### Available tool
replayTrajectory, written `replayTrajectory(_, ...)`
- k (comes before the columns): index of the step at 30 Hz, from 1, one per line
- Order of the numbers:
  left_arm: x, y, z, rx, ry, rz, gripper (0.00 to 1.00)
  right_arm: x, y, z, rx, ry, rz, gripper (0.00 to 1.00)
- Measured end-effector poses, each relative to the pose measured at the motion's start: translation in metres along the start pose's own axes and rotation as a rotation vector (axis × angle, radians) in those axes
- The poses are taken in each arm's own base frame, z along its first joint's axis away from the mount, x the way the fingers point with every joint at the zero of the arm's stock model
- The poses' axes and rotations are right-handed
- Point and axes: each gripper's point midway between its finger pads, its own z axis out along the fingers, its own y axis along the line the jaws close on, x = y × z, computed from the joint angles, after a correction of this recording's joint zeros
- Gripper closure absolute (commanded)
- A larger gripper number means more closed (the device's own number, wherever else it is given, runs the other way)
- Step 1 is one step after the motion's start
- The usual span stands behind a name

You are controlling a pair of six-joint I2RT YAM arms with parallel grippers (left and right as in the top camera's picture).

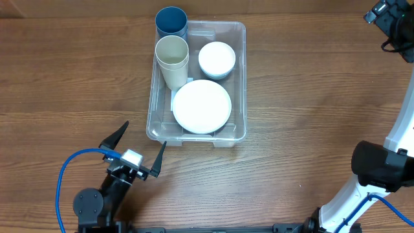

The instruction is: Pack container

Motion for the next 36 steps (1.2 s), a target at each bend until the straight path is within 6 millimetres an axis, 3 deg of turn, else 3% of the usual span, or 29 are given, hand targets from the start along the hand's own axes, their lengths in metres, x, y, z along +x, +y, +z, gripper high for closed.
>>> replayTrajectory(4, 0.020, -0.002, -0.005, -0.018, -0.008, 0.033, 0.00, 0.000, 0.000, 0.000, 0.000, 0.000, 0.000, 0.00)
replayTrajectory(10, 0.057, -0.007, -0.010, -0.017, 0.115, 0.064, 0.00, 0.000, 0.000, 0.000, 0.000, 0.001, 0.000, 0.00)
replayTrajectory(32, 0.057, -0.004, -0.010, -0.029, 0.118, 0.089, 0.00, 0.000, 0.000, 0.000, 0.000, 0.000, 0.000, 0.00)
replayTrajectory(36, 0.057, -0.004, -0.010, -0.029, 0.118, 0.091, 0.00, 0.005, 0.011, -0.008, -0.023, -0.006, -0.022, 0.00)
